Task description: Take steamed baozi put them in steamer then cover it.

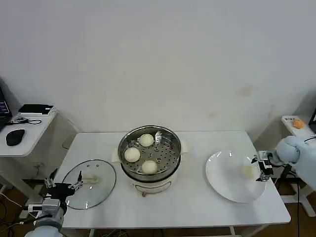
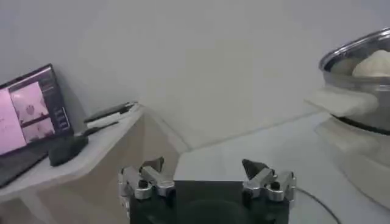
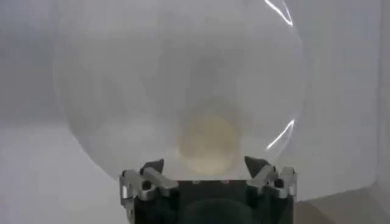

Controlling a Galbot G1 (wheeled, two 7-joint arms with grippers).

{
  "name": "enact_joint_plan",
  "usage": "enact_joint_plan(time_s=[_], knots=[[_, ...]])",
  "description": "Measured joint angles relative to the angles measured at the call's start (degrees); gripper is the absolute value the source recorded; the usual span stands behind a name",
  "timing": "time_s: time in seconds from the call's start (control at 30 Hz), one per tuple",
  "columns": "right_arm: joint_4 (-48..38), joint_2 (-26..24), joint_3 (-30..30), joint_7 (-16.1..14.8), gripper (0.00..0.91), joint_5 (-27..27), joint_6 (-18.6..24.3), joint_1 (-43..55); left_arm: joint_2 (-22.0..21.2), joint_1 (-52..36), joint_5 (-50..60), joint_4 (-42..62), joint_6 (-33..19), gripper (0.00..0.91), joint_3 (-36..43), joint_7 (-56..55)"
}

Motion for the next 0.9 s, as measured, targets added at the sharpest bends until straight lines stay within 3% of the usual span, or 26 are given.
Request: enact_joint_plan(time_s=[0.23,0.33,0.37,0.9], knots=[[-1.54,1.65,0.40,0.14,0.766,-0.41,-0.31,-0.91,-0.08,0.11,0.04,0.13,-0.03,0.907,-0.18,-0.02],[-1.97,2.02,0.66,0.13,0.625,-0.51,-0.48,-1.04,-0.19,0.08,0.05,0.08,-0.03,0.907,-0.18,-0.04],[-2.07,2.09,0.76,0.13,0.615,-0.51,-0.51,-1.03,-0.23,0.08,0.06,0.07,-0.03,0.907,-0.18,-0.04],[0.49,0.86,-2.47,-1.19,0.605,2.18,-1.64,4.93,-0.27,0.63,0.02,-1.06,-0.03,0.907,-0.68,-0.05]])
